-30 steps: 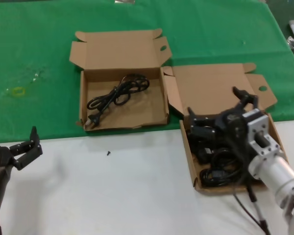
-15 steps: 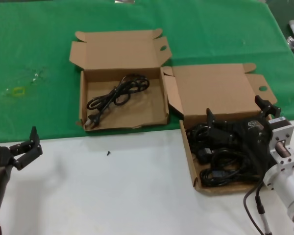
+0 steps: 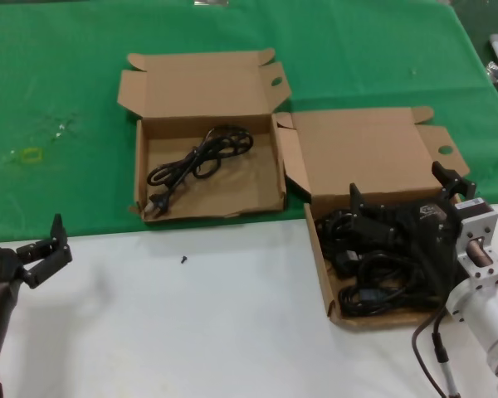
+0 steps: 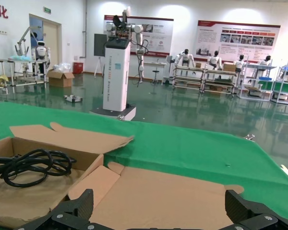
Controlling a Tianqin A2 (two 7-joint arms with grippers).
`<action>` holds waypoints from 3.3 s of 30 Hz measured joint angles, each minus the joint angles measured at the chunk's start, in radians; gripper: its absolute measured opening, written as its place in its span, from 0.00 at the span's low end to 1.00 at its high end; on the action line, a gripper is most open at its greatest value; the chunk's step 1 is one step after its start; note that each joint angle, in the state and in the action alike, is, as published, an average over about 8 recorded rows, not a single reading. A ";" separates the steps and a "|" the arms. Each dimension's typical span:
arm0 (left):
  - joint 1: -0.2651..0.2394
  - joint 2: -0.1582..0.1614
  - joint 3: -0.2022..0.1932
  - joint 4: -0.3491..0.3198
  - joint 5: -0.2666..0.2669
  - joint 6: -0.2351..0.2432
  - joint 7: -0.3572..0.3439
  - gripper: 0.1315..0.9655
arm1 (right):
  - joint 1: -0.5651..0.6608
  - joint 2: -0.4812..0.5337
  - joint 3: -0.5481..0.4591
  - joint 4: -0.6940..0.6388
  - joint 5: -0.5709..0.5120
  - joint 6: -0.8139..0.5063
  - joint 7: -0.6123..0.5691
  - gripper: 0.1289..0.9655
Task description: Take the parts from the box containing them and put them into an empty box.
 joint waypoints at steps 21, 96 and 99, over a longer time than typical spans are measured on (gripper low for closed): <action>0.000 0.000 0.000 0.000 0.000 0.000 0.000 1.00 | 0.000 0.000 0.000 0.000 0.000 0.000 0.000 1.00; 0.000 0.000 0.000 0.000 0.000 0.000 0.000 1.00 | 0.000 0.000 0.000 0.000 0.000 0.000 0.000 1.00; 0.000 0.000 0.000 0.000 0.000 0.000 0.000 1.00 | 0.000 0.000 0.000 0.000 0.000 0.000 0.000 1.00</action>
